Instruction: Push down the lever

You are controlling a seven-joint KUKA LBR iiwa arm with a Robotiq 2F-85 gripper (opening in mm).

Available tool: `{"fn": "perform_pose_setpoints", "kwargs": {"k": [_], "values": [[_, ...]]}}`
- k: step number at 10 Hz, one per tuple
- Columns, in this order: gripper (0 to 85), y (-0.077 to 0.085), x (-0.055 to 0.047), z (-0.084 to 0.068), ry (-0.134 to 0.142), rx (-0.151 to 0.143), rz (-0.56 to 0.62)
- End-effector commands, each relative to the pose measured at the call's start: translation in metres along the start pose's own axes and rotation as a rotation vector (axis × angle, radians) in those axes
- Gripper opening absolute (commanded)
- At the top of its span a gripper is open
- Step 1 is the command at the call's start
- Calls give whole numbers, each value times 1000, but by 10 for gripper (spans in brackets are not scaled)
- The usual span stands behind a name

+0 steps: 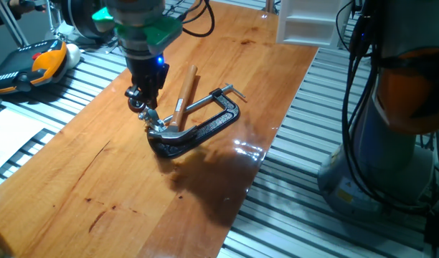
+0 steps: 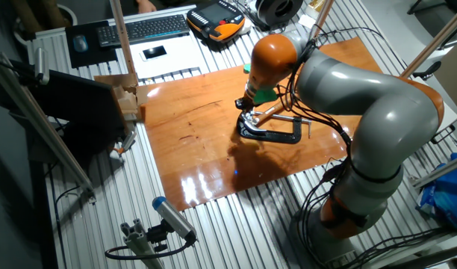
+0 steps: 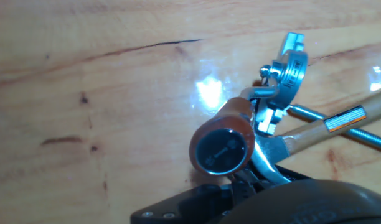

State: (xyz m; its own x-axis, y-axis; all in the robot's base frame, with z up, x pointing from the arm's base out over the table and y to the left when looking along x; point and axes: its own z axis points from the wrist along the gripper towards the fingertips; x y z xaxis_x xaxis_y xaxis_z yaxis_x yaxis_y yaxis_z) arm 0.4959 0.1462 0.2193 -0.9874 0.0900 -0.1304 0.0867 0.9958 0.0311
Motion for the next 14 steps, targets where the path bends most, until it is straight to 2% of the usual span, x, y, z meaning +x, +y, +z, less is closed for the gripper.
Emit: {"fn": "perform_pose_setpoints", "kwargs": {"k": [1,2,3,4,5,7,8,12,14], "values": [[0,4,2,2,-3,2,71],[0,10,5,4,-2,-1,122],[0,18,8,5,-9,29,164],[0,20,8,5,-4,26,171],[0,22,7,5,14,14,190],[0,34,0,1,37,37,226],[0,37,0,-1,34,49,231],[0,36,0,1,2,47,296],[0,37,-1,1,-14,57,314]]}}
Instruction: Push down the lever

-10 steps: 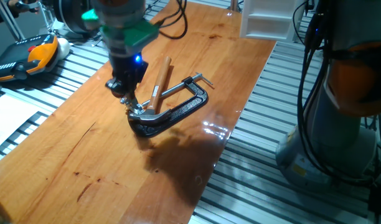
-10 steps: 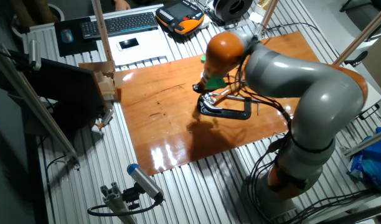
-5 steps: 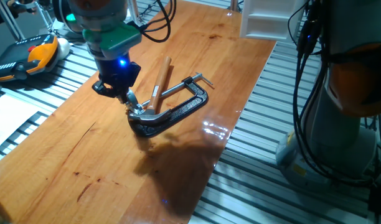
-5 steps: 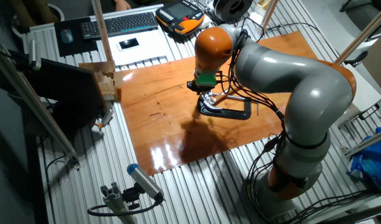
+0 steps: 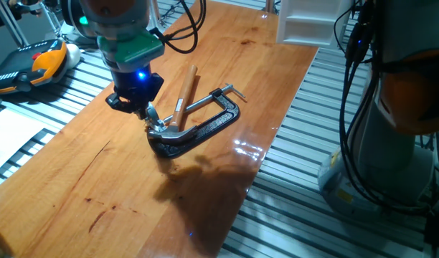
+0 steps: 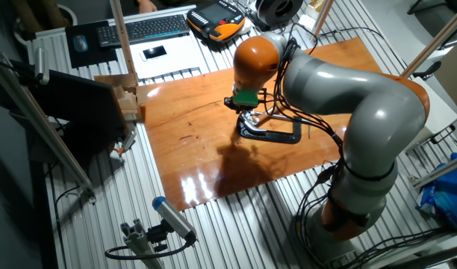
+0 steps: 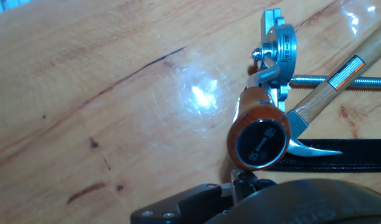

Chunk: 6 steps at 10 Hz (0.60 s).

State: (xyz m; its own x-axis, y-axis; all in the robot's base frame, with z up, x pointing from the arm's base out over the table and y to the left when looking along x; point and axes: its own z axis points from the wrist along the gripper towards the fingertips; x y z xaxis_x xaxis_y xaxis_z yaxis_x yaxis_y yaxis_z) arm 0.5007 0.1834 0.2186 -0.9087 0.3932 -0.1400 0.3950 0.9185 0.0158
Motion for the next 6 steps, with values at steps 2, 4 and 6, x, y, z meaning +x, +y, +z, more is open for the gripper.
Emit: {"fn": "perform_pose_setpoints", "kwargs": {"k": [2,4,6], "values": [[0,0,-2,2,-13,2,4],[0,-3,-8,0,-12,3,1],[0,-4,-14,0,-10,3,-4]]}}
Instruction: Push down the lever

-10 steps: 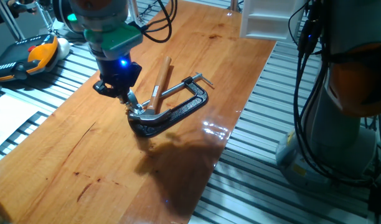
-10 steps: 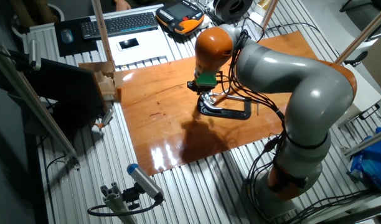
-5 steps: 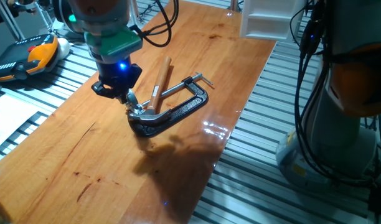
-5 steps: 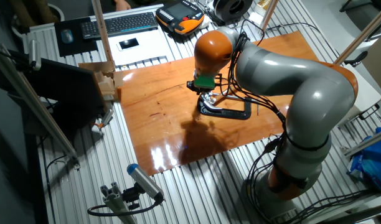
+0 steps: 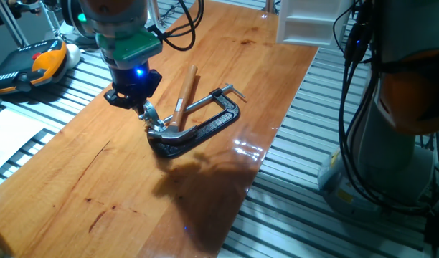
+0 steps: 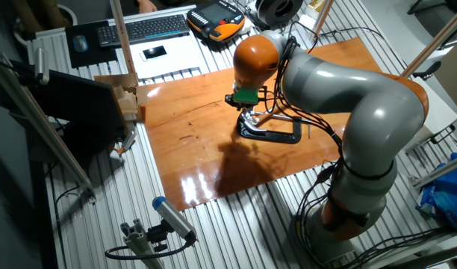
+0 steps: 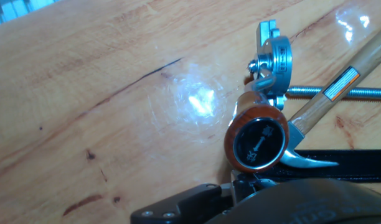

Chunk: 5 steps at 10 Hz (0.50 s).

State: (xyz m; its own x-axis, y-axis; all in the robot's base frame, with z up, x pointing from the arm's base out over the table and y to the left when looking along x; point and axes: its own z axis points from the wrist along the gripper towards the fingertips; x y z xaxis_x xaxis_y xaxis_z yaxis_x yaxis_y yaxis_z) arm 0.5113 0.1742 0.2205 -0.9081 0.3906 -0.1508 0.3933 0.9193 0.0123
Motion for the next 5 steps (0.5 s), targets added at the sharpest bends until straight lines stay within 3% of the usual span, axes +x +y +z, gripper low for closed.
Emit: {"fn": "perform_pose_setpoints", "kwargs": {"k": [1,5], "values": [[0,1,0,0,-2,-1,3],[0,3,-11,-6,7,1,11]]}}
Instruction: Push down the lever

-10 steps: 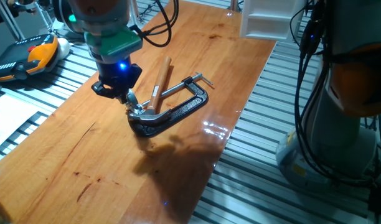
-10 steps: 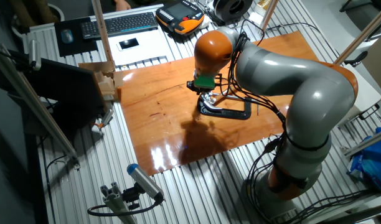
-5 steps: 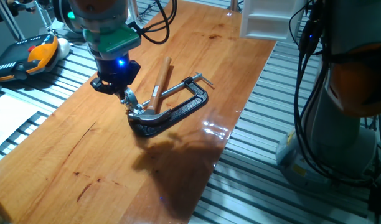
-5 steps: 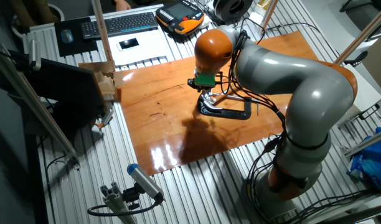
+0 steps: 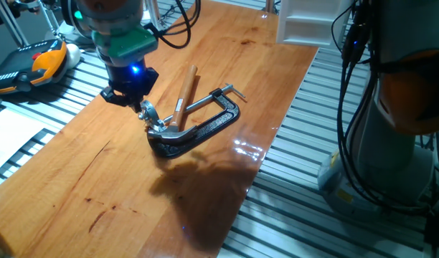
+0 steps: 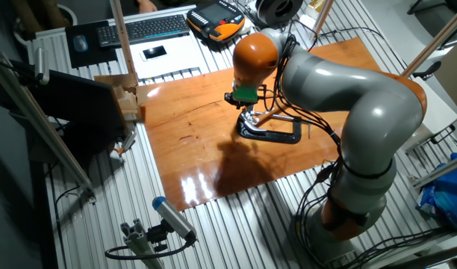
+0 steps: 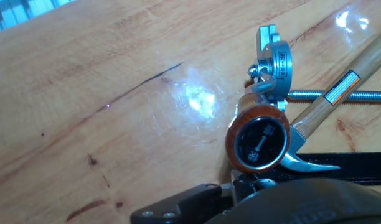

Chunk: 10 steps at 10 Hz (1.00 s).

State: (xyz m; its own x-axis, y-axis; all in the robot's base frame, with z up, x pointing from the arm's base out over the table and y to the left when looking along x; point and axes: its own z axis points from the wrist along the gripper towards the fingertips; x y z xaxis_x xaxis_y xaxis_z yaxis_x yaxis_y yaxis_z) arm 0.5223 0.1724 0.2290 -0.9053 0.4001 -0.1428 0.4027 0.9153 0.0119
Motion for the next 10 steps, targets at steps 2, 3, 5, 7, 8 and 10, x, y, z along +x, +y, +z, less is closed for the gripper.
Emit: {"fn": "perform_pose_setpoints", "kwargs": {"k": [2,3,5,7,8,10], "values": [[0,-1,-7,-3,3,1,-5],[0,0,-9,-3,2,4,-5],[0,-1,-12,-3,-1,6,-1],[0,-6,-22,-5,2,3,-14],[0,-7,-27,-7,4,3,-17],[0,-7,-33,-10,7,7,-19]]}}
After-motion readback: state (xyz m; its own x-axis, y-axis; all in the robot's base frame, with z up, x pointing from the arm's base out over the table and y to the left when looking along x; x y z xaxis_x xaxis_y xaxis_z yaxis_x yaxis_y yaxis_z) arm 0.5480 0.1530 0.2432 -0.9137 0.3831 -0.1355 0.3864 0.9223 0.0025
